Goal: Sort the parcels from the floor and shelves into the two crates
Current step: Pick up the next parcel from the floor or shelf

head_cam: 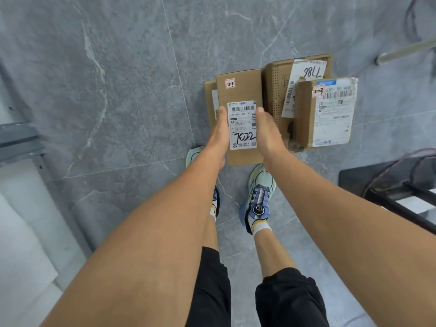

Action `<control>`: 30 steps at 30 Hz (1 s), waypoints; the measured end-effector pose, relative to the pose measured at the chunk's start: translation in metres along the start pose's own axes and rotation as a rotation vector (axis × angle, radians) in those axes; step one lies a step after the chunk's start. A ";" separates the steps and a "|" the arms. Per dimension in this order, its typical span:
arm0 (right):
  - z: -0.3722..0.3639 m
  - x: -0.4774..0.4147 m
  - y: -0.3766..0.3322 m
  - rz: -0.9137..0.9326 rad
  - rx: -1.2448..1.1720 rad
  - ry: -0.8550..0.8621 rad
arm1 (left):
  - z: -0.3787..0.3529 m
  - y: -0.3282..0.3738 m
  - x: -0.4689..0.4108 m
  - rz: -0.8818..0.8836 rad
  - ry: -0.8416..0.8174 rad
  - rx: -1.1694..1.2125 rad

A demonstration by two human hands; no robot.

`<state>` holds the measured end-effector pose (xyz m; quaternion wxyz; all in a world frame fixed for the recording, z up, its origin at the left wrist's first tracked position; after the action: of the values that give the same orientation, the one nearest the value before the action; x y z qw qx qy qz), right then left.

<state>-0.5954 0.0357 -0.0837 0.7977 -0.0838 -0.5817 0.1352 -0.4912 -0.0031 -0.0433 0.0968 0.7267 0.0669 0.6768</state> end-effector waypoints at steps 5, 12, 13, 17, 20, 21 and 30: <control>-0.002 0.001 0.005 0.029 0.028 -0.001 | 0.010 -0.010 -0.008 -0.024 0.052 0.004; -0.002 -0.017 0.006 -0.079 -0.084 -0.078 | 0.014 -0.018 -0.023 -0.019 0.040 0.043; -0.002 -0.017 0.005 -0.084 -0.088 -0.078 | 0.014 -0.019 -0.023 -0.033 0.047 0.046; -0.004 -0.004 -0.007 -0.035 -0.063 -0.100 | 0.021 -0.023 -0.016 -0.070 0.081 0.112; -0.002 0.025 -0.023 0.014 -0.047 -0.123 | 0.035 -0.010 0.010 -0.085 0.093 0.167; -0.001 0.040 -0.032 0.028 -0.050 -0.133 | 0.040 -0.002 0.024 -0.102 0.088 0.185; 0.025 0.202 -0.166 0.337 -0.013 -0.173 | 0.074 0.096 0.200 -0.402 0.099 0.314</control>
<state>-0.5420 -0.0590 0.1556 0.7101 -0.1730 -0.6269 0.2700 -0.4059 -0.0543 0.1681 0.1121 0.6709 0.3190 0.6600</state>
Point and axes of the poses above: each hand's wrist, its own x-axis away from the middle knuckle, its own z-axis out of the back of the hand, y = z × x, the point moved 1 cm from there along -x, towards the middle knuckle, and after that the axes turned 8 degrees about x, right-handed, at the moved point
